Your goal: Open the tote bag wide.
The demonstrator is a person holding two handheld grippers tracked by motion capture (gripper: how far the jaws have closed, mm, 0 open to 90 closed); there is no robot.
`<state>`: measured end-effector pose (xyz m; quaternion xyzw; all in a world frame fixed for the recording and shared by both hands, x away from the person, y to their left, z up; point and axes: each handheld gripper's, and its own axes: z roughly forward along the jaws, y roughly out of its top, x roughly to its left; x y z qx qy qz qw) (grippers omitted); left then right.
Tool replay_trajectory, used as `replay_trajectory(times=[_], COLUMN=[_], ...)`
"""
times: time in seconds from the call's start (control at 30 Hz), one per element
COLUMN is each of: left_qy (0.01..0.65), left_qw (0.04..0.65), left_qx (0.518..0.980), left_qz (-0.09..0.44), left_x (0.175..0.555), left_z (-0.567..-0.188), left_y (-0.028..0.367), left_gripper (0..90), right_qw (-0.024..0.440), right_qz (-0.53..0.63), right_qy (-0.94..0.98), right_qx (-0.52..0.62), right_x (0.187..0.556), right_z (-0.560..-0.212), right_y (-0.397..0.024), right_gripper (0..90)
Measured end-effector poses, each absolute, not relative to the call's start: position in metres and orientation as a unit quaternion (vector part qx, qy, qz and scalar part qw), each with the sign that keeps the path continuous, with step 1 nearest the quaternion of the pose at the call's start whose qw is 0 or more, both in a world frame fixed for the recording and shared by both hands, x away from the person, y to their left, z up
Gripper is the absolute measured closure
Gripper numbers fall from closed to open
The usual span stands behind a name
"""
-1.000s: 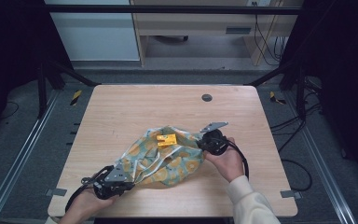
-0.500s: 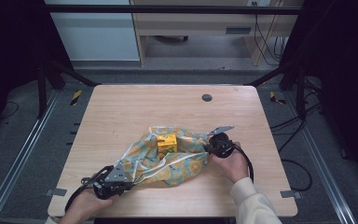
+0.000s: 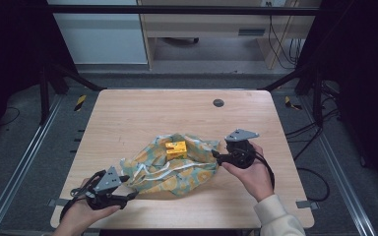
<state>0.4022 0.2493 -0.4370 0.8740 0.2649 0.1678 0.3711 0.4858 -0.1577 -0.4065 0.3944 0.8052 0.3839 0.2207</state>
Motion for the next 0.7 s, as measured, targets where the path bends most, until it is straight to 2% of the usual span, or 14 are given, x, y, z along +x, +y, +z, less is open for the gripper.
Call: replay_trajectory(times=[0.1,0.33,0.43,0.7], left_qy=[0.279,0.286,0.286,0.296], left_qw=[0.383,0.359,0.355,0.332], left_qx=[0.862,0.861,0.857,0.863], left_qz=[0.179,0.218,0.239,0.240], left_x=[0.405,0.430,0.444,0.469], left_z=[-0.430,-0.413,-0.404,-0.406], left_y=[0.255,0.251,0.248,0.241], left_gripper=[32.4,32.2,32.7,30.7], right_qw=[0.225,0.213,0.208,0.193], right_qz=[0.402,0.422,0.421,0.409], right_qy=[0.800,0.810,0.815,0.829], right_qx=[0.384,0.347,0.339,0.330], right_x=[0.477,0.455,0.452,0.452], right_z=[-0.395,-0.390,-0.391,-0.402], right_y=[-0.157,-0.139,-0.134,-0.122], right_gripper=[36.1,42.3,41.7,37.2])
